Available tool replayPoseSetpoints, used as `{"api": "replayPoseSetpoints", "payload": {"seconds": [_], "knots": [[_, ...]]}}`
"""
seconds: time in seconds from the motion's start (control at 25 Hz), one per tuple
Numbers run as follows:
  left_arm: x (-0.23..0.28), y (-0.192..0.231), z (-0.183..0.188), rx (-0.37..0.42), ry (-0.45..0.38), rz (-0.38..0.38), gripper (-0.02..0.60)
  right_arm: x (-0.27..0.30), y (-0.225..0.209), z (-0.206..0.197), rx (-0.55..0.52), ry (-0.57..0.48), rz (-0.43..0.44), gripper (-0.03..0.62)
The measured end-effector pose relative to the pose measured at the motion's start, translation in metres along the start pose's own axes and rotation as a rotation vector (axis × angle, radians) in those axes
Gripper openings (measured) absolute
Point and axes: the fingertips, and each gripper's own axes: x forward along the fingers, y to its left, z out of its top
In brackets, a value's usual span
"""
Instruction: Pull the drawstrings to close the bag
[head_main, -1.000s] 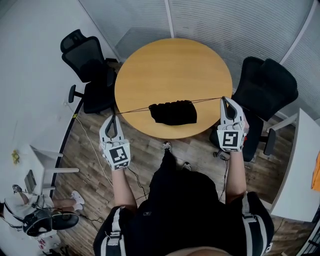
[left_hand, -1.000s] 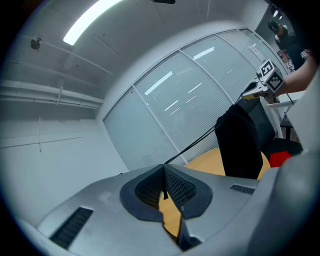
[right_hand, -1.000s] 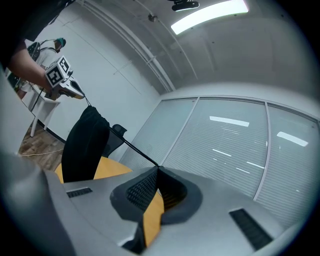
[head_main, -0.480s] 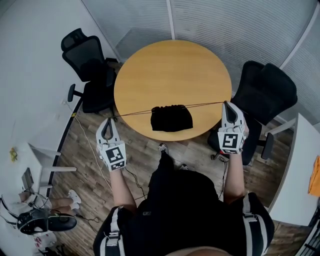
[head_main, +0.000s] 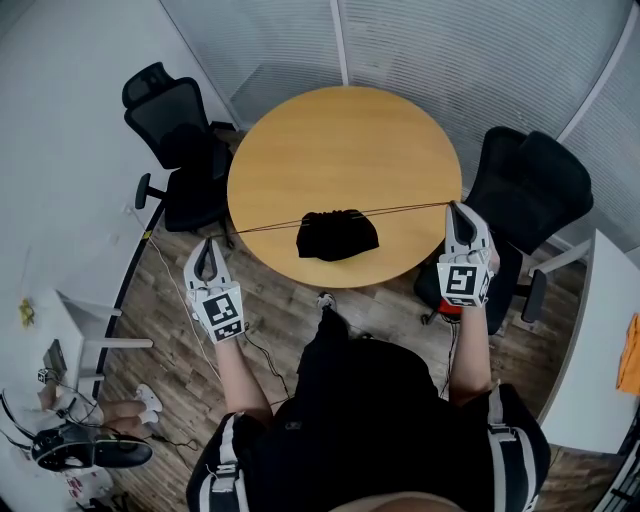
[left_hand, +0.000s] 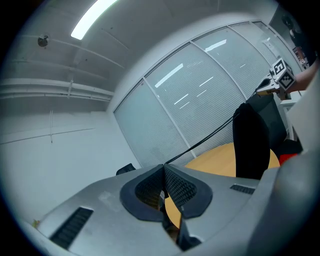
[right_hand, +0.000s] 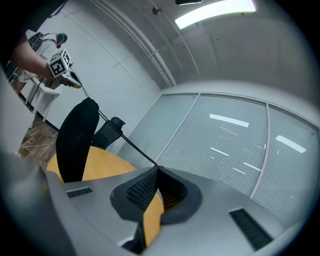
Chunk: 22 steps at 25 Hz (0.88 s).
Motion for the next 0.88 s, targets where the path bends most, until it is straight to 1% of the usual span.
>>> {"api": "replayPoseSetpoints", "payload": {"seconds": [0.32,0.6,0.88], "knots": [[0.005,0.001,-0.006,-0.018,0.024,0.015,0.017,-0.002,-0.005,-0.006,-0.012,0.016,-0.010,0.055],[0.012,0.001,-0.005,-0.017,0.020,-0.002,0.017,-0.001,-0.014,-0.006,-0.035,0.040,-0.033,0.055],[0.016,0.000,-0.012,-0.015,0.025,-0.017,0.017,-0.003,-0.008,-0.012,-0.054,0.066,-0.031,0.055]]}}
